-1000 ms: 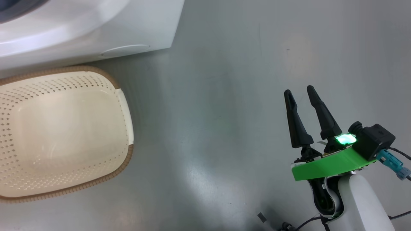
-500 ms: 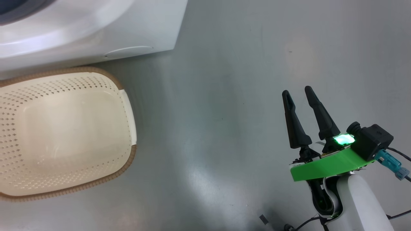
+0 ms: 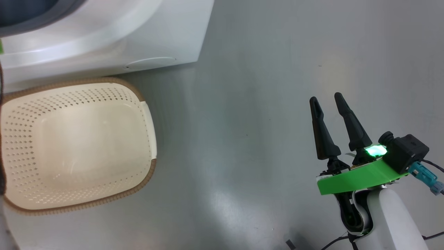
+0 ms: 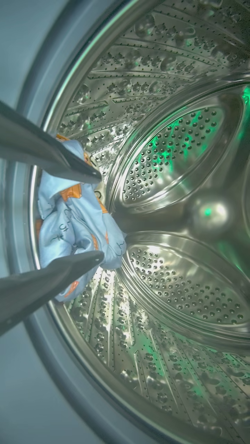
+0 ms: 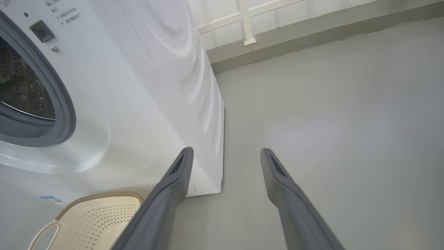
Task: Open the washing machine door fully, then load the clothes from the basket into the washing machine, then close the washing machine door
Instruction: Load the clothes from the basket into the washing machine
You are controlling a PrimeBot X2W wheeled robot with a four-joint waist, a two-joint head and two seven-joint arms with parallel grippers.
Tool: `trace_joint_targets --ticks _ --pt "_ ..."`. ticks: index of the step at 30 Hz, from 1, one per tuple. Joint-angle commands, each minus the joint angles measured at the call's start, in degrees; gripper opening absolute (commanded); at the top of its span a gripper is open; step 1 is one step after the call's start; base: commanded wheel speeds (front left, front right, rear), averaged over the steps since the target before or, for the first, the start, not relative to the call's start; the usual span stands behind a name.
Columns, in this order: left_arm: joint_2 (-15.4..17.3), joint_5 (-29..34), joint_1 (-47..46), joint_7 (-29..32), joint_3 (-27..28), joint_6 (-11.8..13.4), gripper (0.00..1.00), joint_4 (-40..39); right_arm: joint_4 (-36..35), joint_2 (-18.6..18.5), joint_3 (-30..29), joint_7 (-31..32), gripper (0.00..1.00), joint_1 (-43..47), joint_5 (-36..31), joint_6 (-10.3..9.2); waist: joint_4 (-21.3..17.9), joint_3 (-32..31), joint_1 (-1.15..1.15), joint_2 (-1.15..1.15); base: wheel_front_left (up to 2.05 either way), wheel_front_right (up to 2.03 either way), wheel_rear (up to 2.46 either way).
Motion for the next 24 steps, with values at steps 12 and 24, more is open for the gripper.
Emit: trace_joint_targets --ticks 12,24 --pt "-0.4 -1.2 12.0 -0.3 2.3 -0.1 1.00 -7.3 -1.1 -0.6 -0.4 -0.3 1.00 1.8 -1.0 0.08 2.3 -3.4 0.00 0.00 0.00 0.00 0.00" --pt "-2.8 1.1 24.3 -0.3 3.2 -0.1 1.00 -14.1 -0.6 -2.3 -1.0 -0.3 1.00 3.8 -1.1 0.08 4.1 -8.3 0.00 0.00 0.00 0.00 0.00"
